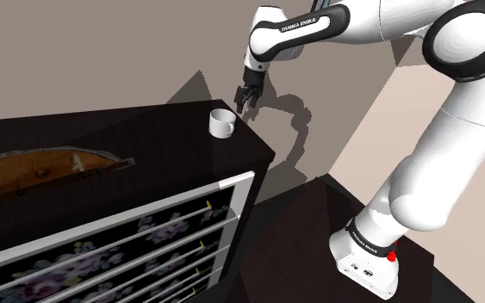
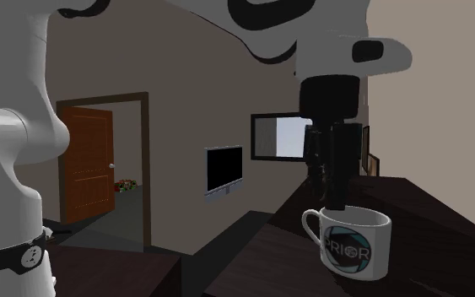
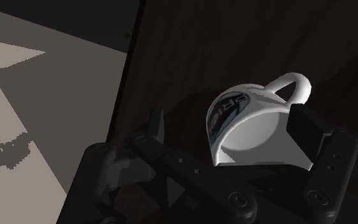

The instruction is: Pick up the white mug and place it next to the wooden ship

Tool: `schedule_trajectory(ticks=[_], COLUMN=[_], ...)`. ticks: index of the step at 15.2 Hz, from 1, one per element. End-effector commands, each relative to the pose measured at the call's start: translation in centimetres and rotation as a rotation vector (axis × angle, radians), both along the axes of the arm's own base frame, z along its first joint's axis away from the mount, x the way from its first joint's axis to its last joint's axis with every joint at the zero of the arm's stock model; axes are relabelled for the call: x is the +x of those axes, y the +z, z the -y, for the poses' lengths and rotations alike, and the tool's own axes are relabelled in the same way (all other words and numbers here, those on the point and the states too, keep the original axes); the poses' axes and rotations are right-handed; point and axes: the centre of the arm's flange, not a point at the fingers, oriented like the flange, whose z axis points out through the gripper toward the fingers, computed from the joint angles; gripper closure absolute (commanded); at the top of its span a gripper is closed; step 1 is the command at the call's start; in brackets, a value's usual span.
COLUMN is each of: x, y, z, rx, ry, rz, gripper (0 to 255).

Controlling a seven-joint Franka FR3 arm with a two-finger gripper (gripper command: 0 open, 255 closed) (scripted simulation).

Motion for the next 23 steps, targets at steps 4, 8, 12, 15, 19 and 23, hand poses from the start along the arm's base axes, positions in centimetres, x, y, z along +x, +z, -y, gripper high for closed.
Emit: schedule_trajectory(ticks=[4,8,12,15,19,23], x=[5.8,6.1,6.1,6.1,6.1,6.1], y=[-2.8,-4.5,-6.9,-6.9,-6.9,-6.9], z=[-0.6,-0.7,-0.8,-0.8,-0.8,-0.8], rx=[0.020,0.021,0.021,0.021,0.021,0.021], ry=[0.005,0.006,0.006,0.006,0.006,0.006], rz=[0.016,0.017,0.017,0.017,0.017,0.017], gripper=[0,0,0,0,0,255])
